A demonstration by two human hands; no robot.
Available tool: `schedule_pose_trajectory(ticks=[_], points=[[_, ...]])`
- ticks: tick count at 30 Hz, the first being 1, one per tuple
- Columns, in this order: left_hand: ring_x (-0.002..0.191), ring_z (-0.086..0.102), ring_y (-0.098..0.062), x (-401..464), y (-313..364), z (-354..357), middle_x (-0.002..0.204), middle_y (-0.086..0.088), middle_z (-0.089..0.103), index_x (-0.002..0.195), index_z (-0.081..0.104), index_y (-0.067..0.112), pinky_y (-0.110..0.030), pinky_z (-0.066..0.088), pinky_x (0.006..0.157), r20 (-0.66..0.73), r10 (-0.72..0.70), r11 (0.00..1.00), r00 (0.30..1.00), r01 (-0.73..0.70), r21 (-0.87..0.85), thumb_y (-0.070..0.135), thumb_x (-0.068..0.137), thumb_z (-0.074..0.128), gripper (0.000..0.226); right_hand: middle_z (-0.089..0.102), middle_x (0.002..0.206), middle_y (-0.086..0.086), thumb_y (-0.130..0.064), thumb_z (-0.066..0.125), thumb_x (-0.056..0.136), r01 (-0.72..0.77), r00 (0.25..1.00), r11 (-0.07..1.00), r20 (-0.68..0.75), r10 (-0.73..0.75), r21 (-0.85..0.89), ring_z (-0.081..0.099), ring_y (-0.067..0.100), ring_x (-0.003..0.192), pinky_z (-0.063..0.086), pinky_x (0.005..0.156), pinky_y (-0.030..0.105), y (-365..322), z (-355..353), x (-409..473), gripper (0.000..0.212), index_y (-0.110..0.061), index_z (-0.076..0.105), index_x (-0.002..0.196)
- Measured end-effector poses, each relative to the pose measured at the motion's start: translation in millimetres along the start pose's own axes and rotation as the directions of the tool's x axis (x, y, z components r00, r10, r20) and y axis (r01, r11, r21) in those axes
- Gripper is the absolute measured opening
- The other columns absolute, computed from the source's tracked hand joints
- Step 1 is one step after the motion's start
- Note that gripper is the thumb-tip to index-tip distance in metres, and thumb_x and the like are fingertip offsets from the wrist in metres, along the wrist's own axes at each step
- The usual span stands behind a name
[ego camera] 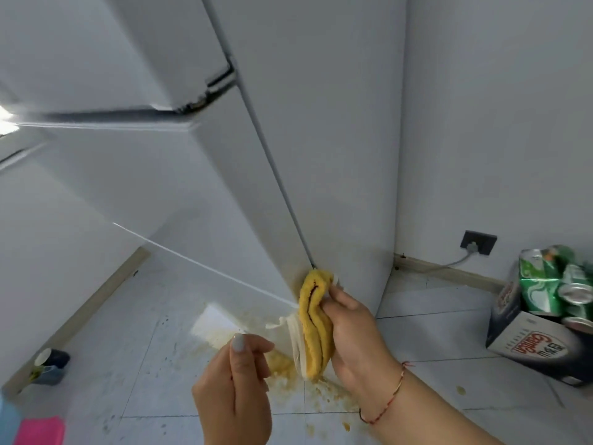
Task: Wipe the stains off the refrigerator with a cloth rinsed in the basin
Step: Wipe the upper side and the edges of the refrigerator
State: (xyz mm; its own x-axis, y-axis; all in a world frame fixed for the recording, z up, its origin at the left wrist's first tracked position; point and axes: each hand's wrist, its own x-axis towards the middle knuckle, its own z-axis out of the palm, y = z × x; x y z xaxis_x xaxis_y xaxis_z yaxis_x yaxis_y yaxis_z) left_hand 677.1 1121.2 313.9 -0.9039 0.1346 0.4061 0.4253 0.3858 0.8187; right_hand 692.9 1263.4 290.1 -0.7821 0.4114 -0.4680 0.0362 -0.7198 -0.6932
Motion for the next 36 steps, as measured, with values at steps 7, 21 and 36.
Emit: schedule_pose_trajectory(ticks=[7,21,36], points=[[0.086,0.062,-0.017,50.1,52.2,-47.0,0.089,0.001,0.065,0.092,0.066,0.017,-0.043,0.051,0.084,0.129,-0.494,0.869,0.860,0.493,0.043,0.039,0.100,0.038,0.036,0.065,0.072,0.019,-0.023,0.042,0.098,-0.173,0.984,0.952,0.087,0.156,0.253,0.066,0.027,0.053,0.054,0.046,0.034,-48.3,40.6,-76.8,0.035,0.001,0.065,0.086],[0.069,0.066,-0.022,77.9,73.1,-210.7,0.083,-0.014,0.069,0.107,0.066,0.004,-0.037,0.058,0.068,0.352,-0.749,0.461,0.562,0.823,-0.332,0.019,0.090,0.062,0.022,0.056,0.099,0.017,-0.031,0.044,0.092,-0.427,0.808,0.899,0.490,0.328,0.102,0.052,0.031,0.094,0.042,0.091,0.043,-18.7,199.9,-139.9,0.031,-0.008,0.050,0.112],[0.118,0.040,0.010,77.8,56.7,-374.9,0.122,0.026,0.050,0.110,0.061,0.051,-0.017,0.034,0.094,0.326,-0.293,0.956,0.899,0.270,0.117,0.057,0.060,0.080,0.054,0.056,0.113,0.019,-0.055,0.034,0.093,-0.582,0.623,0.779,0.488,0.612,-0.234,0.055,0.037,0.101,0.045,0.090,0.051,70.2,365.3,-137.1,0.056,-0.006,0.052,0.113]])
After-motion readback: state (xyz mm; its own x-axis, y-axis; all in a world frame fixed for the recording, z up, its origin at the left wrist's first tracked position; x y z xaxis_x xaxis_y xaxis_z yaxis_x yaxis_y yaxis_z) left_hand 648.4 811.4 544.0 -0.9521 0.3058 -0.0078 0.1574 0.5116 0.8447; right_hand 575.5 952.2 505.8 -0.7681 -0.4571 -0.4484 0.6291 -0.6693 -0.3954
